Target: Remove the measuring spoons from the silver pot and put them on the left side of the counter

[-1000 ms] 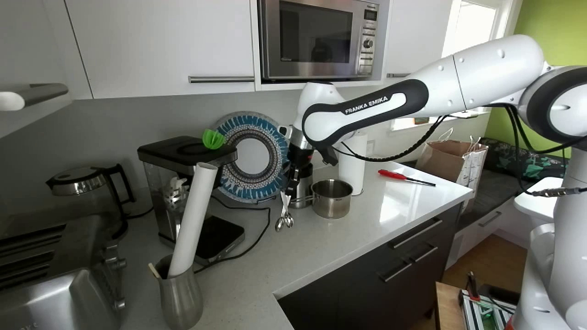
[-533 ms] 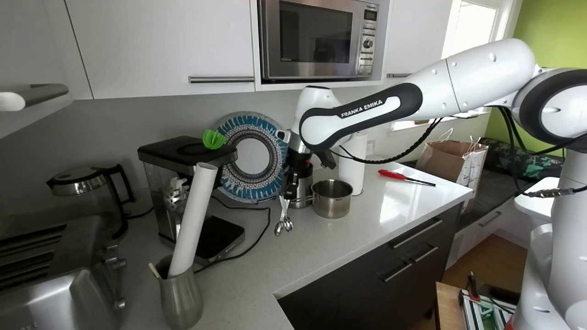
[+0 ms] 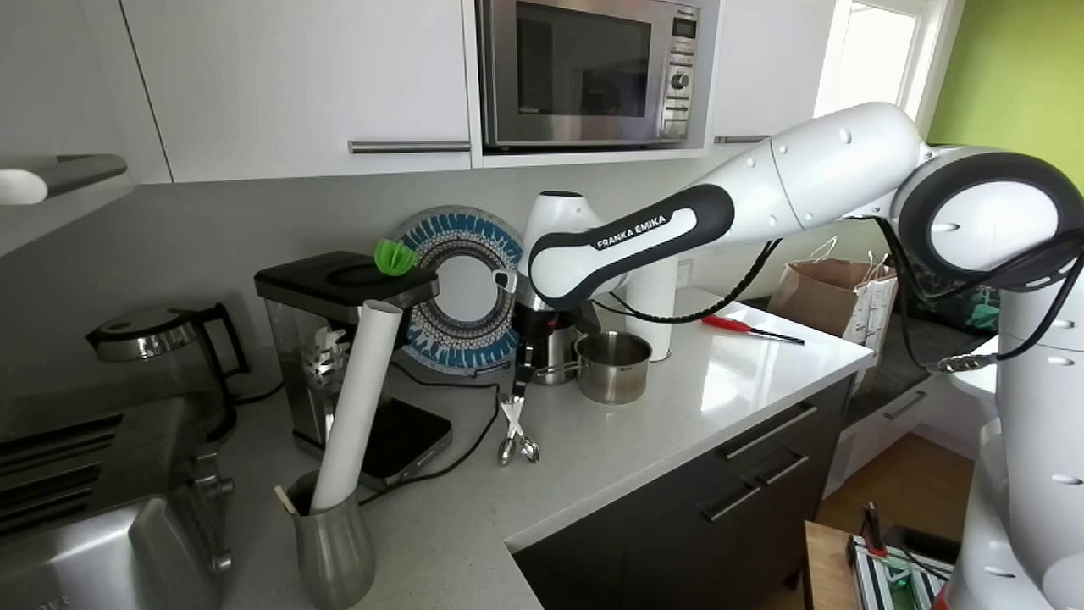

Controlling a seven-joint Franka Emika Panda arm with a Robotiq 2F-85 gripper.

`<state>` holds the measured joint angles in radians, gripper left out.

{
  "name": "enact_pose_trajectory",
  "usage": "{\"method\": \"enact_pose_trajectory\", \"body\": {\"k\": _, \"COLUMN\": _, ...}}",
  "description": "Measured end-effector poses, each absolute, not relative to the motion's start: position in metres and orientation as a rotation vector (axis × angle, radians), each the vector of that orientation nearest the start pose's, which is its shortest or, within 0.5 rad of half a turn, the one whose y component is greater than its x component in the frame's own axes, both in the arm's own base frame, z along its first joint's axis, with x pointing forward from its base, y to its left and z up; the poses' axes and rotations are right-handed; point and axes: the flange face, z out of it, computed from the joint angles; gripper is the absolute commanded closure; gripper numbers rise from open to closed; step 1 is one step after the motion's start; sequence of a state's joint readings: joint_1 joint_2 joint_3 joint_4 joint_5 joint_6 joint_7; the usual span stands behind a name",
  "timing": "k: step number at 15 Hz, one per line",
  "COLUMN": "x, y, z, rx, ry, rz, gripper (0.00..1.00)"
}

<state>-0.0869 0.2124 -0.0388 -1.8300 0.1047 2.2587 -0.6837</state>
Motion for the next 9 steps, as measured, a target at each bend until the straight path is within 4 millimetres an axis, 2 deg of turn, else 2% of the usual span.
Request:
{"method": "enact_pose_trajectory", "body": {"k": 2, "x": 0.635, "y": -0.085, "z": 0.446, "rx": -3.094, "ry": -0.732, "rz": -0.406, "gripper": 0.32}}
{"method": "enact_pose_trajectory", "body": {"k": 5, "x": 0.637, "y": -0.095, "z": 0.468, "rx": -3.231, "ry": -0.673, "rz": -0.473, "gripper": 0.08}}
{"method": "enact_pose_trajectory", "body": {"k": 6, "x": 0.636, "y": -0.092, "z": 0.474, "rx": -3.25, "ry": -0.698, "rz": -0.466, "gripper": 0.02}}
{"method": "enact_pose_trajectory", "body": {"k": 9, "x": 0.623, "y": -0.063, "z": 0.473, "rx": -3.201, "ry": -0.812, "rz": -0.25, "gripper": 0.0}}
